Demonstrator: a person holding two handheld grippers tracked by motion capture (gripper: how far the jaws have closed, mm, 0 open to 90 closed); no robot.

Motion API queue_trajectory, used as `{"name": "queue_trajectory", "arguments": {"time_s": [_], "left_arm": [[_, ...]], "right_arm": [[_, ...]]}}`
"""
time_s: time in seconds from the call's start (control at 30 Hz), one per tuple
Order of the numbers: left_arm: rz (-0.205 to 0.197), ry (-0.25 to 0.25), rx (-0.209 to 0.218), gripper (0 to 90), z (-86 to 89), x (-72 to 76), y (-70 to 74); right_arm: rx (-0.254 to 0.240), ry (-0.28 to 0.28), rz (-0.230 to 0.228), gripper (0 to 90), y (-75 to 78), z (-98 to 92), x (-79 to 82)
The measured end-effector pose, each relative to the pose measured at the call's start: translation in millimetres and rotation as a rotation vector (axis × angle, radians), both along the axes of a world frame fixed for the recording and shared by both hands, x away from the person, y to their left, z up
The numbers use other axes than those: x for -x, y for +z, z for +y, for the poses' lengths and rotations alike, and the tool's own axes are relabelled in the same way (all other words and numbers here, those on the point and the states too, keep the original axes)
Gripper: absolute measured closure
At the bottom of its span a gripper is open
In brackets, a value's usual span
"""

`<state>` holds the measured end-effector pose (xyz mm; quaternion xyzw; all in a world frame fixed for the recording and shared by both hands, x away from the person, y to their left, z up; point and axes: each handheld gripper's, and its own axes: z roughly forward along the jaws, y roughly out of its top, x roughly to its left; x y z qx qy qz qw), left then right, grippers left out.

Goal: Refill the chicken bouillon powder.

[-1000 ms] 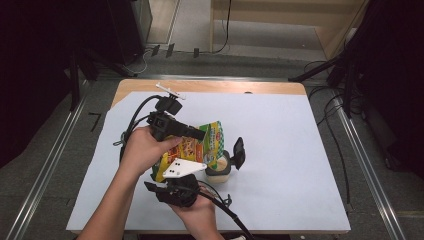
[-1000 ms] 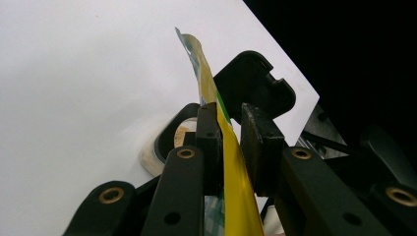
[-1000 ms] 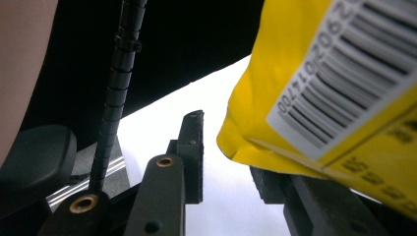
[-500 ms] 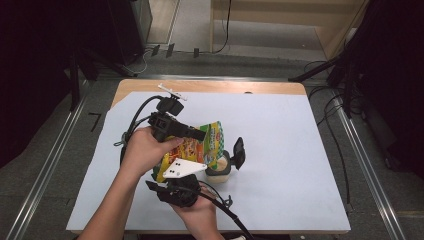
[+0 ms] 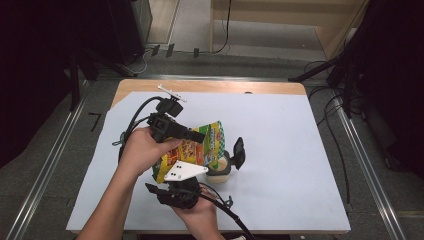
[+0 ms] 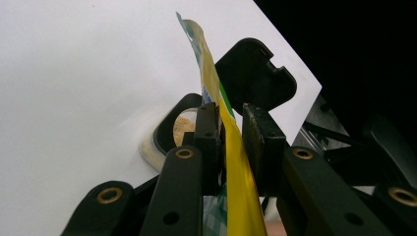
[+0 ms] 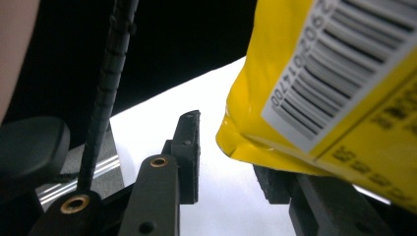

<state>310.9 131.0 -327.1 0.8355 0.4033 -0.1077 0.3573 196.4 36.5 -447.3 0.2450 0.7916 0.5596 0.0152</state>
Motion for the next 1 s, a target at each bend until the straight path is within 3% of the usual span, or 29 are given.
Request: {"name": "queue_trajectory", "arguments": {"time_s": [1.0], "left_arm": [[0.011, -0.037, -0.02, 81.4, -4.5, 1.0, -6.7]], "right_arm": [[0.074, 0.0, 0.011, 64.3, -21.0, -11.0, -3.1]]}}
